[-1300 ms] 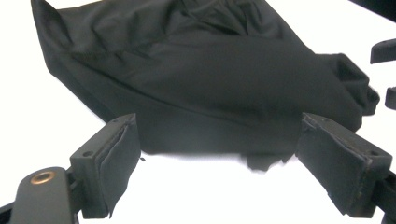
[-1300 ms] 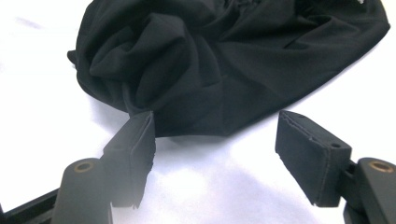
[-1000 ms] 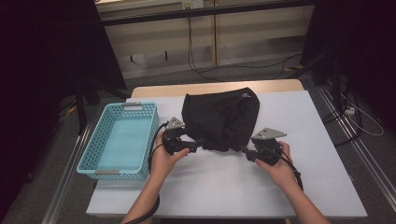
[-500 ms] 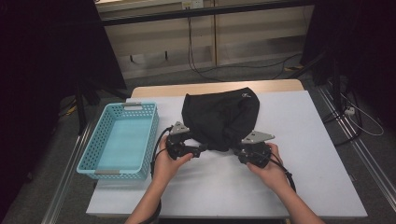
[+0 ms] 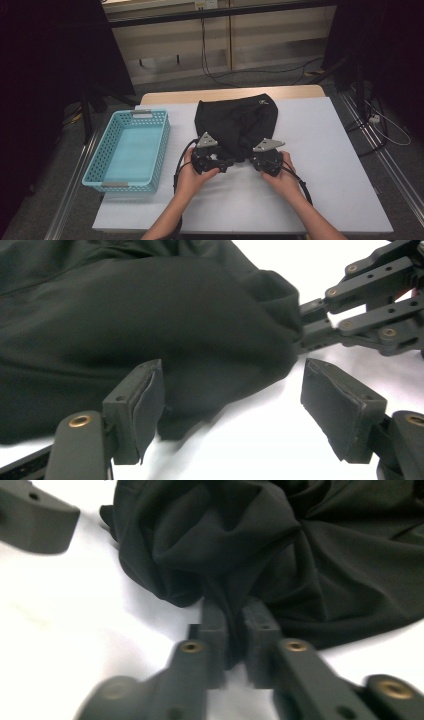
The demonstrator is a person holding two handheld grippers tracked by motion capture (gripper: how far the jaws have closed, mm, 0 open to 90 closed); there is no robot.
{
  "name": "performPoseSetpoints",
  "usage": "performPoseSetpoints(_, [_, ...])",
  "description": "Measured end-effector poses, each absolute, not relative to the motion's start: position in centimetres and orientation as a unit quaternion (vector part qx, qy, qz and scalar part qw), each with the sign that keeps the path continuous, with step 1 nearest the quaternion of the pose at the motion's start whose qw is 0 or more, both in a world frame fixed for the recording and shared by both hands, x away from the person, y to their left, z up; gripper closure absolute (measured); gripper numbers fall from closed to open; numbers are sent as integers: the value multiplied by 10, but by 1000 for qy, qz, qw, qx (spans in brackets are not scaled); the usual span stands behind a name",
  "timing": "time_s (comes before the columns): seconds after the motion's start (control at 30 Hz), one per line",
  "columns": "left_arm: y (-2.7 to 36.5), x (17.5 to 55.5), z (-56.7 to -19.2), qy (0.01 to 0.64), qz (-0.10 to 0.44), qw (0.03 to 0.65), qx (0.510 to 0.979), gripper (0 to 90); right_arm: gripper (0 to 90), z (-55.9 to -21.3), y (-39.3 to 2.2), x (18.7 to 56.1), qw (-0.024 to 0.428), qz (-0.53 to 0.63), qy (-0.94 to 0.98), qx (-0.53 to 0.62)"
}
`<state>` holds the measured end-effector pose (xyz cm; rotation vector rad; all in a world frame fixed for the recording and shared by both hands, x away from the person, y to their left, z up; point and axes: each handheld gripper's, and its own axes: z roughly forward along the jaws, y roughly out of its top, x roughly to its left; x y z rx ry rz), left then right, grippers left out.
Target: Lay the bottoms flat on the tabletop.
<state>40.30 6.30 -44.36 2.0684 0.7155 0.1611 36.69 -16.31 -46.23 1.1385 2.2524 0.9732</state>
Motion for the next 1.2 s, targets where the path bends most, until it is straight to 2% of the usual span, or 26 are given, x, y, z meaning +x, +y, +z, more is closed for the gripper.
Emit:
performPoseSetpoints(0.23, [53,399,-449,281,68,450,845,307,868,-446,-179,365,221,392,785,426])
performPoseSetpoints(0.53, [38,398,-457,277,82,431,855,461,868,-440,-185,363,225,407,774,430])
performPoseSetpoints(0.7, [37,399,-458,268,99,414,865,685,868,-439,-186,362,230,408,772,429])
performPoseSetpoints(0.77, [38,402,-457,277,80,409,866,816,868,-439,-188,361,230,409,771,430])
performPoseSetpoints(0.8, [39,404,-458,281,72,410,865,852,868,-439,-189,362,231,410,771,430])
performPoseSetpoints(1.1, [68,414,-422,306,86,451,834,877,867,-425,-206,359,244,414,761,436])
performPoseSetpoints(1.2, [88,422,-403,321,111,469,815,878,867,-413,-215,356,252,421,753,437])
